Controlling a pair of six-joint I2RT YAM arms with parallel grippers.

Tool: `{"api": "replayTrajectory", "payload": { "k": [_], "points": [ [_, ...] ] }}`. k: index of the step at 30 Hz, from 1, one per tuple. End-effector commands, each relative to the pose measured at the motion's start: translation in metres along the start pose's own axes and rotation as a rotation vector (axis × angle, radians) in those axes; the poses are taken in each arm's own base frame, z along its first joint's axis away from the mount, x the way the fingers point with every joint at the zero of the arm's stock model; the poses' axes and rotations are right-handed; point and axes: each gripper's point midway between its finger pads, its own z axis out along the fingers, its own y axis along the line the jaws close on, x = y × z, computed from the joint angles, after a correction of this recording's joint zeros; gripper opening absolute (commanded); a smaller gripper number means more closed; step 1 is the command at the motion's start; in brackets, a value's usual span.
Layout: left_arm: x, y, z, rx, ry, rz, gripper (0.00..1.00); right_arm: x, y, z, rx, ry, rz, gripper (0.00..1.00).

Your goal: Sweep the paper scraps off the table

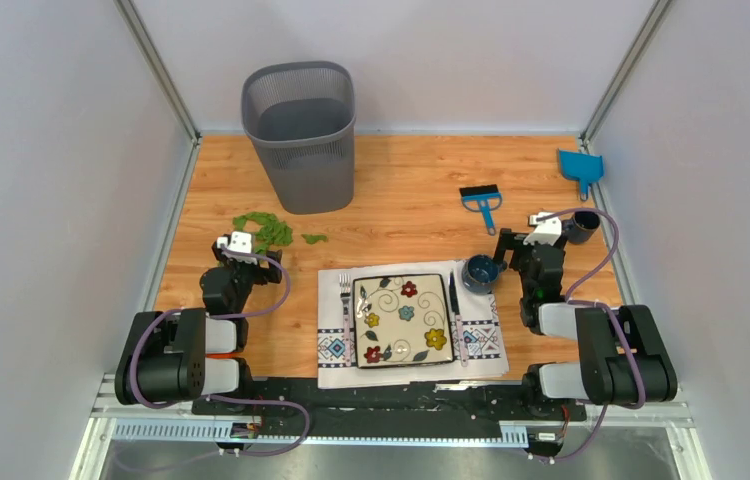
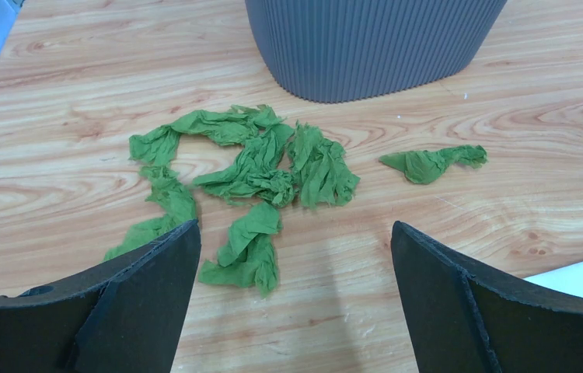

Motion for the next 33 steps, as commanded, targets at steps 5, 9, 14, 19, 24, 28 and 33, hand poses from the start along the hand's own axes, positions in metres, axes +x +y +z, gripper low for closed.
{"api": "replayTrajectory", "payload": {
  "k": [5,9,14,19,24,28,33],
  "points": [
    [0.067,-0.022,-0.056,0.029,0.16,-0.05,0.99,-0.066,0.0,0.003,0.016,-0.038,0.034,1.0],
    [0.067,-0.015,-0.054,-0.012,0.164,-0.047,0.99,-0.12,0.029,-0.013,-0.146,-0.111,0.069,1.0],
    [0.07,-0.002,-0.039,-0.07,0.263,-0.085,0.99,-0.151,0.046,-0.031,-0.239,-0.059,0.11,1.0],
    [0.019,0.001,-0.003,-0.015,0.256,-0.072,0.99,-0.152,0.043,-0.035,-0.194,0.129,0.152,1.0],
    [0.003,-0.023,-0.004,0.142,0.313,-0.09,0.97,-0.158,0.028,-0.032,-0.098,0.232,0.129,1.0],
    [-0.019,-0.034,-0.002,0.233,0.371,-0.105,0.95,-0.146,0.01,-0.022,0.002,0.319,0.093,1.0],
    [-0.019,-0.046,-0.015,0.308,0.5,-0.135,0.91,-0.151,0.006,-0.001,0.01,0.374,0.048,1.0]
  ]
}}
